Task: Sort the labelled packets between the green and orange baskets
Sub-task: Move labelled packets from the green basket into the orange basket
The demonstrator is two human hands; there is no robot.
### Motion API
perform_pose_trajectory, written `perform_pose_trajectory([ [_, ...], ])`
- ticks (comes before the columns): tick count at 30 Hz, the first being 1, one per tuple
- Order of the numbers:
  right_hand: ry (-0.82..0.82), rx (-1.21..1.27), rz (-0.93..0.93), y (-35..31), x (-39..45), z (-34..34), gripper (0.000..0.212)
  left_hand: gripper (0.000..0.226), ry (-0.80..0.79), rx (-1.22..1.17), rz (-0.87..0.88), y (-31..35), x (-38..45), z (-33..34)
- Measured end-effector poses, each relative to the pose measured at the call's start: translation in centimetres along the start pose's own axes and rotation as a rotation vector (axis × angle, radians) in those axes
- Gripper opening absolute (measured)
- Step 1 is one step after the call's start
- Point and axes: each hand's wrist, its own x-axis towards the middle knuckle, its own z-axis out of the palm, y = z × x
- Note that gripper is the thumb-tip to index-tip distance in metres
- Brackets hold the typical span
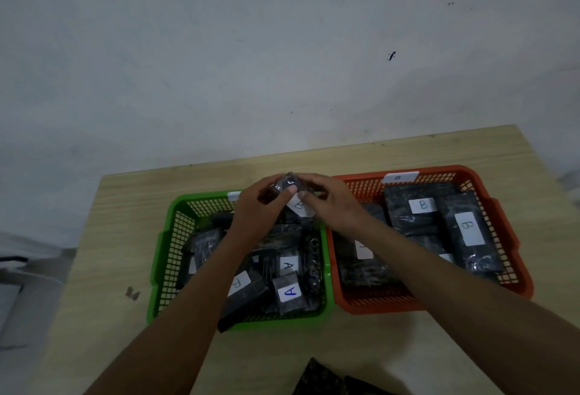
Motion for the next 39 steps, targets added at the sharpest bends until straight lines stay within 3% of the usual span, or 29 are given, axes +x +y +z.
perform_pose_trajectory([
  [3, 0.082, 0.098, 0.044, -0.4, -1.2, -2.2, 0.040, 0.022, -0.049, -0.138, -0.025, 1.5, 0.2, 1.2],
  [5, 0.175, 0.215, 0.090, -0.5, -2.4, -3.6, 0.037, 0.018, -0.031, -0.283, -0.142, 2.5, 0.1, 2.4],
  [8, 0.249, 0.326, 0.173, 0.4, -4.2, -6.0, 0.034, 0.026, -0.021, -0.455, -0.312, 3.5, 0.0, 4.8],
  [11, 0.270, 0.370, 0.218, 1.3, -5.8, -8.2, 0.028, 0.027, -0.064, -0.439, -0.365, 3.9, -0.1, 7.5],
  [13, 0.330, 0.313, 0.243, 1.8, -6.5, -9.8, 0.023, 0.026, -0.081, -0.310, -0.330, 3.9, -0.1, 9.5],
  [16, 0.495, 0.170, 0.293, 3.2, -7.1, -12.5, 0.021, 0.030, -0.083, 0.177, -0.050, 3.5, -0.1, 11.8],
  [19, 0.606, 0.084, 0.288, 4.7, -7.4, -14.5, 0.022, 0.032, -0.289, 0.464, 0.186, 2.1, 0.3, 13.6],
  [21, 0.597, 0.012, 0.295, 5.5, -7.7, -15.4, 0.027, 0.032, -0.402, 0.603, 0.244, 1.1, 1.0, 14.7],
  [24, 0.558, -0.098, 0.307, 6.8, -7.6, -16.4, 0.030, 0.036, -0.443, 0.764, 0.249, 0.0, 2.2, 16.2],
  [27, 0.524, -0.132, 0.312, 7.4, -7.3, -16.5, 0.029, 0.041, -0.456, 0.844, 0.218, -0.8, 2.8, 16.9],
  [34, 0.379, -0.176, 0.264, 8.6, -5.6, -15.7, 0.025, 0.045, -0.584, 0.773, 0.185, -1.3, 2.7, 16.4],
  [37, 0.329, -0.139, 0.218, 8.2, -5.2, -15.1, 0.025, 0.039, -0.520, 0.778, 0.256, -0.9, 2.5, 15.5],
  [39, 0.303, -0.139, 0.183, 7.9, -4.8, -14.5, 0.027, 0.027, -0.389, 0.821, 0.345, -0.2, 2.4, 14.7],
])
